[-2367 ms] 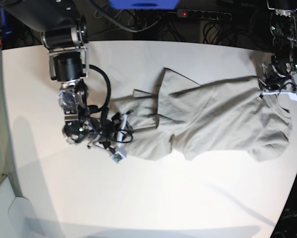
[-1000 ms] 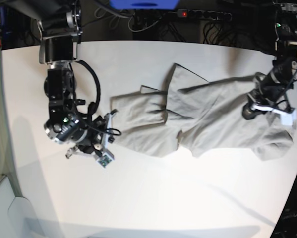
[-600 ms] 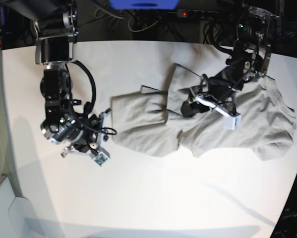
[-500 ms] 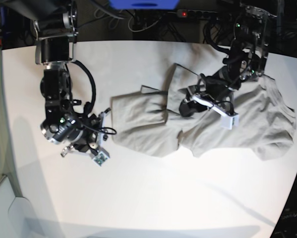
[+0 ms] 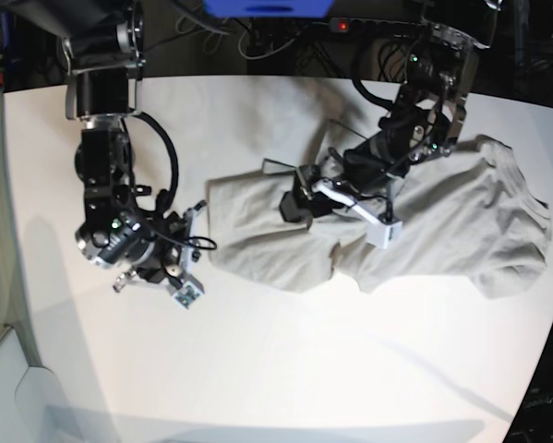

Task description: Layout the t-shirt on the table in an organized manner, then fold the t-shirt properly

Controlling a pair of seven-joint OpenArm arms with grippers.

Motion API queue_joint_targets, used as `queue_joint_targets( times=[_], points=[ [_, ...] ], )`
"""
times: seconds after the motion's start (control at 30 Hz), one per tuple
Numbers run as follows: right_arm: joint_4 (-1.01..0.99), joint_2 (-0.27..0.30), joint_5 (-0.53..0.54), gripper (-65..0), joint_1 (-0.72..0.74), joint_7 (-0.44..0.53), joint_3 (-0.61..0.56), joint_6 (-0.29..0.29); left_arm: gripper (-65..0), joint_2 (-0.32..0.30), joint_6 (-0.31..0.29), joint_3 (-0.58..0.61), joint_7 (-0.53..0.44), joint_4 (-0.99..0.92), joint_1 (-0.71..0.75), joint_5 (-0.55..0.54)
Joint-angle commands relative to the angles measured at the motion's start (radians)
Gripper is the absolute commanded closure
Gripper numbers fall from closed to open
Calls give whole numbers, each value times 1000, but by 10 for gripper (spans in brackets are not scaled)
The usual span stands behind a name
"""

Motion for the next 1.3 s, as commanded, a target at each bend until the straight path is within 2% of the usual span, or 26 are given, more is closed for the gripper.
queue_joint_targets(
  times=[0.0,0.07,0.13,0.37,0.5,0.6,0.7,0.87,0.9,0.97,1.27],
  points=[
    [20,15,10,-186,25,16,2,-5,-538,2,-8,-7,-12,16,-14,-8],
    [20,18,10,-186,25,16,2,-5,-592,2,-8,-8,-16,16,-14,-8],
    [20,23,10,-185,25,18,2,-5,-620,2,-6,-8,-17,-5,-14,-8],
    [20,26,10,-185,25,22,2,-5,-620,48,0,-10,-17,-119,-39,-8],
    [19,26,10,-185,25,25,2,-5,-619,74,181,-2,-17,-128,-65,-8],
    [19,26,10,-185,25,27,1,-5,-613,79,234,-7,-17,-103,-77,-8],
    [19,26,10,-185,25,27,1,-5,-532,79,256,-7,-17,-96,-91,-8],
    [12,33,10,-185,26,28,1,-5,-304,89,284,-10,-19,-102,-93,-10],
    [12,41,10,-185,28,28,1,-5,-277,96,284,-11,-19,-102,-93,-10],
    [11,44,10,-184,29,28,1,-5,-255,106,284,-34,-19,-103,-93,-8],
    [11,64,10,-183,26,28,1,-5,-252,140,282,-119,-17,-160,-93,-8]
  ],
)
